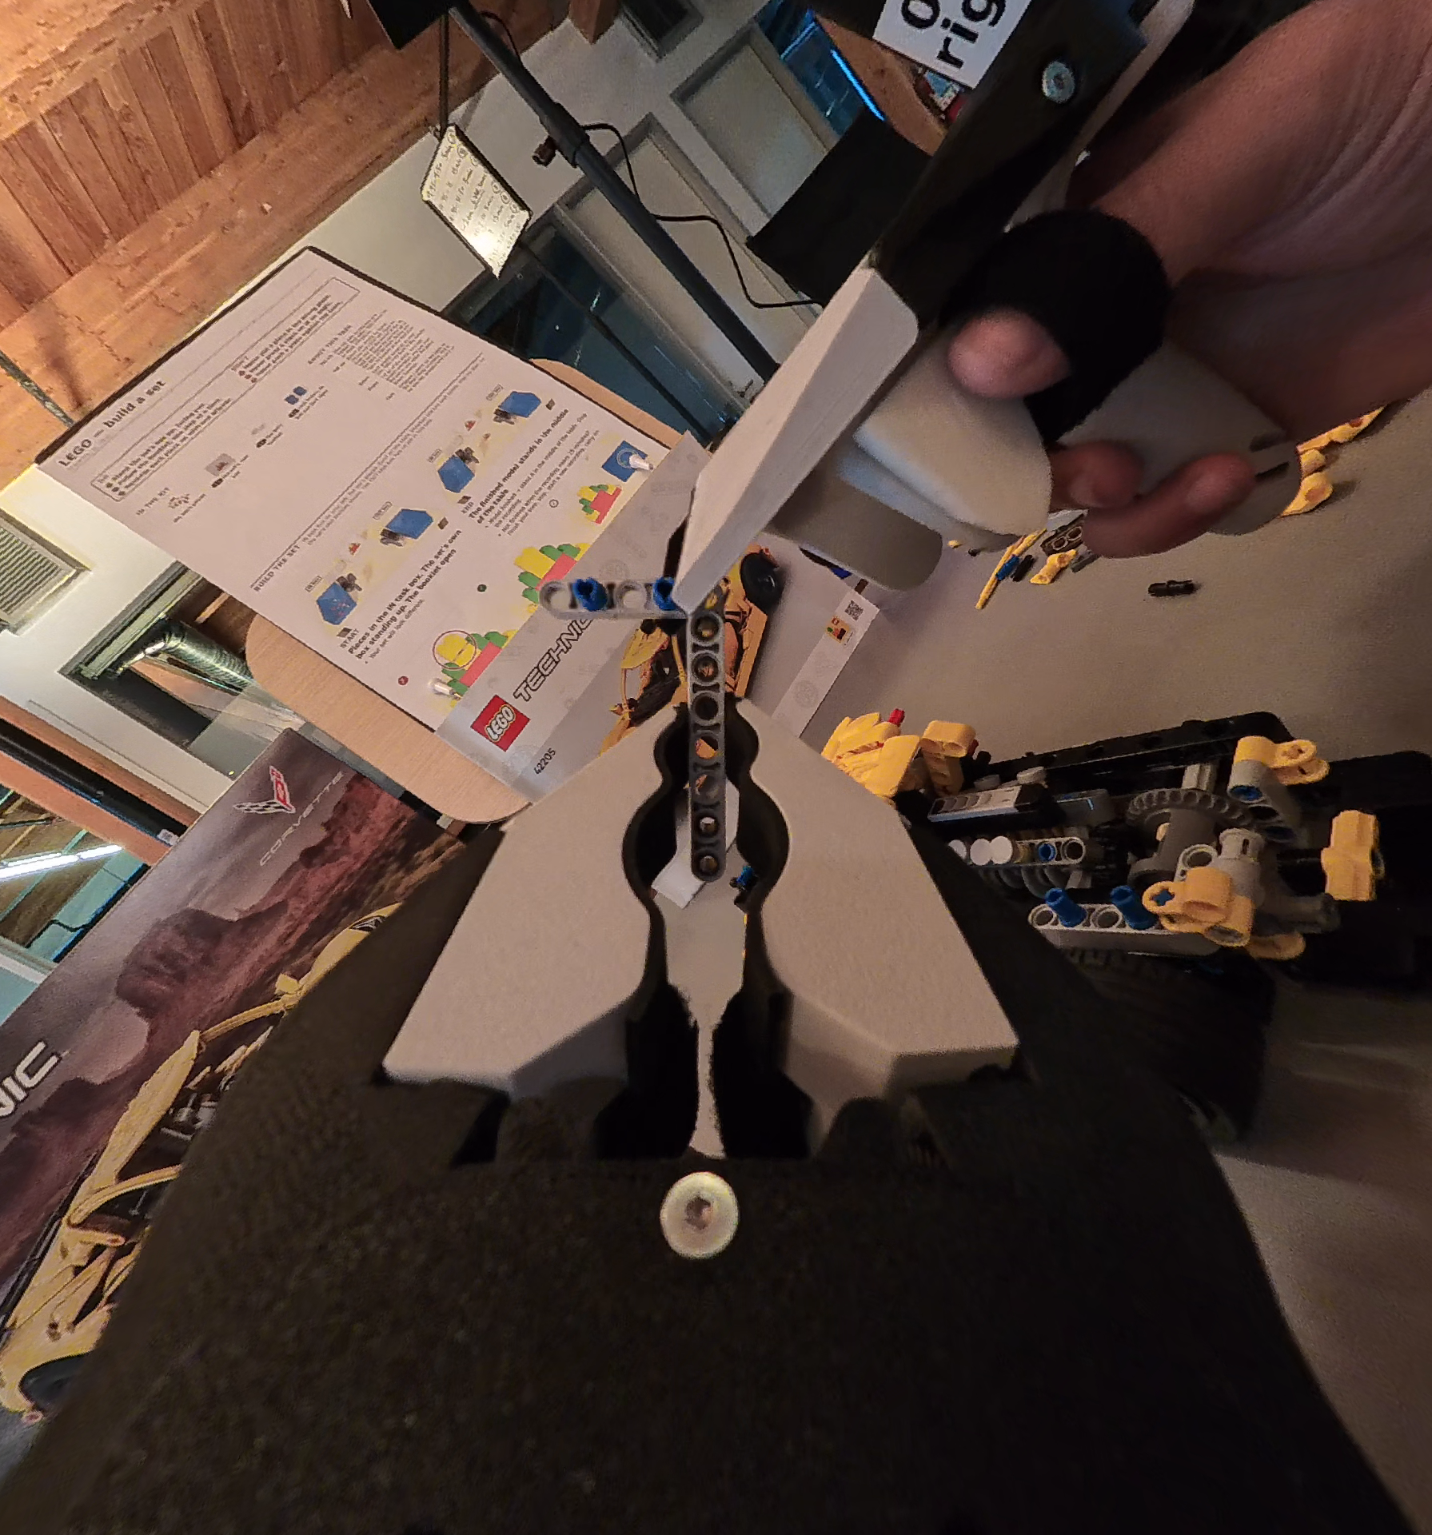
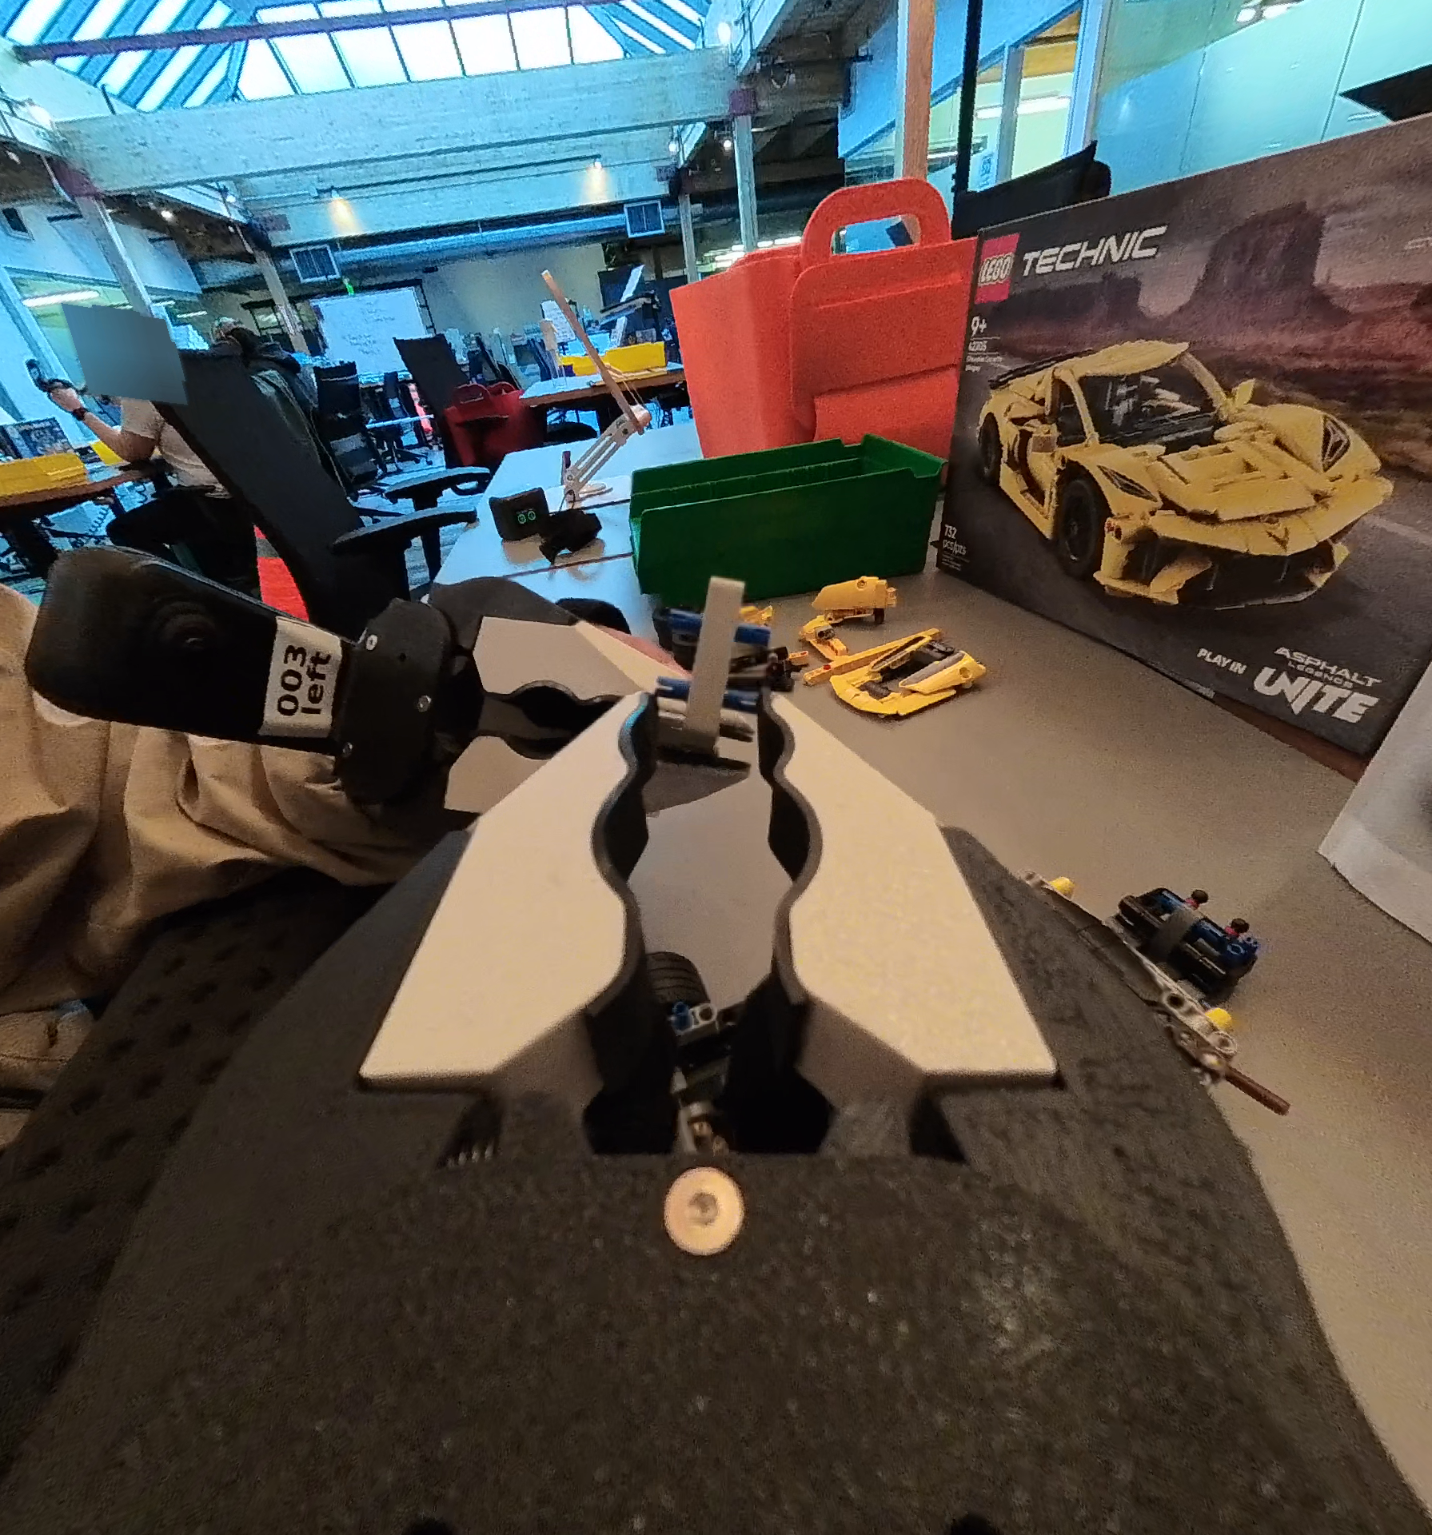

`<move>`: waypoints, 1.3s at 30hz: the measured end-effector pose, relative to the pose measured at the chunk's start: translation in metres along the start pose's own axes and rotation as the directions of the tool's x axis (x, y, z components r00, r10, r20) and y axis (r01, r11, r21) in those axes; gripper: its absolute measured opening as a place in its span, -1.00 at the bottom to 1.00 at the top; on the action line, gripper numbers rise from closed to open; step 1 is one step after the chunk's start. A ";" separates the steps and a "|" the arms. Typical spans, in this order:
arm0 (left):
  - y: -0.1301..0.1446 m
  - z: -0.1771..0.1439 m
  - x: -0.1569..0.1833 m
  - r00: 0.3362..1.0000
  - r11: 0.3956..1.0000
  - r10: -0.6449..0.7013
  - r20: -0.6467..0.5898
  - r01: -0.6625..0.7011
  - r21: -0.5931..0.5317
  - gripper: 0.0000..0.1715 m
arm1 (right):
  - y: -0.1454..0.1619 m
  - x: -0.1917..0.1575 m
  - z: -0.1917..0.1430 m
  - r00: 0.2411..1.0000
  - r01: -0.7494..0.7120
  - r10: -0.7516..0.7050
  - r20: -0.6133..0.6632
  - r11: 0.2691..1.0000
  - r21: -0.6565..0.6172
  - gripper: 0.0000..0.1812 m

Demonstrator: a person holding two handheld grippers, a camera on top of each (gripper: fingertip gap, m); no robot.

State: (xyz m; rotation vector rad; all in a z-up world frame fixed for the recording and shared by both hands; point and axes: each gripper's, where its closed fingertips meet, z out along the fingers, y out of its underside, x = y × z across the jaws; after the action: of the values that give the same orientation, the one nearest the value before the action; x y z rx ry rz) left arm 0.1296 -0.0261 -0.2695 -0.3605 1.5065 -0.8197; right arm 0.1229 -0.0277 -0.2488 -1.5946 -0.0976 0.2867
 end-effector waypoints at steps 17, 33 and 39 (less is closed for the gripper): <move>-0.002 -0.001 0.002 0.999 0.999 0.034 0.005 -0.034 -0.008 -0.92 | 0.003 -0.008 -0.002 0.999 0.003 -0.001 0.040 0.999 -0.045 -0.92; 0.002 0.000 0.011 0.991 0.991 0.129 -0.020 -0.129 -0.019 -0.93 | 0.002 -0.002 -0.005 0.999 -0.021 0.022 0.034 0.999 -0.024 -0.67; 0.005 0.001 0.018 0.974 0.974 0.225 -0.024 -0.226 -0.034 -0.93 | 0.012 -0.001 0.000 1.000 -0.016 0.018 0.021 0.997 -0.077 -0.82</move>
State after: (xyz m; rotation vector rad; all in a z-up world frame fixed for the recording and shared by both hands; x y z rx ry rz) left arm 0.1290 -0.0349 -0.2855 -0.2034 1.5499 -0.6176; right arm 0.1207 -0.0281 -0.2608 -1.6694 -0.1128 0.3164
